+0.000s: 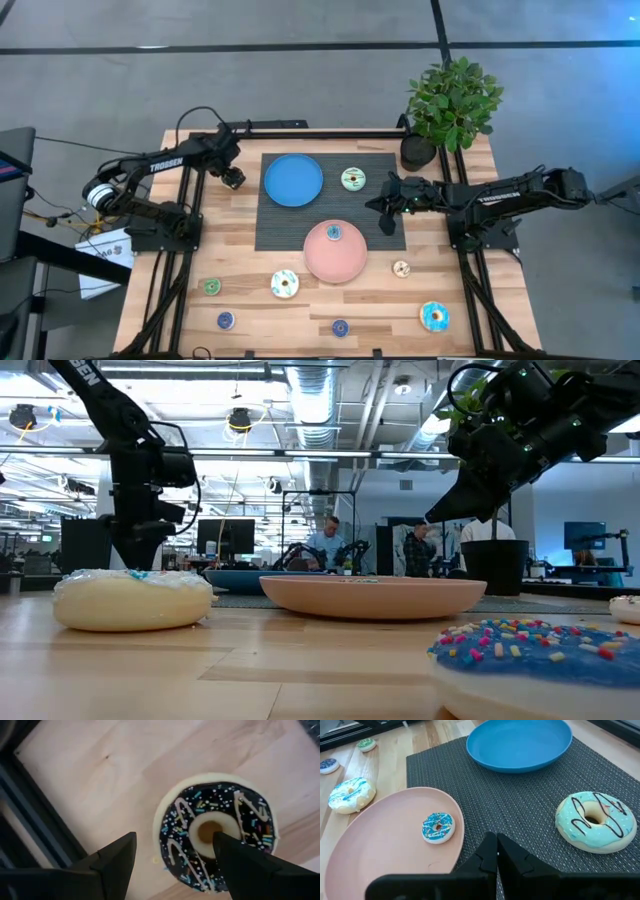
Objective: Pick & Place donuts
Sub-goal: Put the large black donut on the blue plate
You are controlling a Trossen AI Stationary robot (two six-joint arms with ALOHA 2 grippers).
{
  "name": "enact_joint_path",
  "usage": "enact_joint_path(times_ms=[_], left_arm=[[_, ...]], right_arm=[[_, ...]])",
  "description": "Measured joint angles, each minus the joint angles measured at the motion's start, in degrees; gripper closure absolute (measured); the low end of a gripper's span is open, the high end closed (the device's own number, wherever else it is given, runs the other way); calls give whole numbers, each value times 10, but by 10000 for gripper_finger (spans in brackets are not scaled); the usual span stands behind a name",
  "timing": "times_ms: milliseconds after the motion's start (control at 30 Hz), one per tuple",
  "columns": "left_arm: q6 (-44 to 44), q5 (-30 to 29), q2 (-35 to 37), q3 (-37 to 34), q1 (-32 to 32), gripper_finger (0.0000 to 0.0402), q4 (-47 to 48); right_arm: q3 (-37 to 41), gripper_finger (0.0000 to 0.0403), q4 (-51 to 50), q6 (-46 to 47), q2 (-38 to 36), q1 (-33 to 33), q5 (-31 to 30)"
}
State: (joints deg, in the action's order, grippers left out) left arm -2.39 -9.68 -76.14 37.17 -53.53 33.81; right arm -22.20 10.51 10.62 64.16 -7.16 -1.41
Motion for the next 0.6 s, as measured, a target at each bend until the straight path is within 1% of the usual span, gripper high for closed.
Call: enact_joint_path(times_ms=[267, 600], left_arm=[[-13, 27, 0, 0, -9, 146, -19], [-14, 19, 0, 0, -9, 146, -13]], right_arm=[[0, 402, 0, 0, 0, 0, 0], [0, 402, 0, 0, 0, 0, 0]])
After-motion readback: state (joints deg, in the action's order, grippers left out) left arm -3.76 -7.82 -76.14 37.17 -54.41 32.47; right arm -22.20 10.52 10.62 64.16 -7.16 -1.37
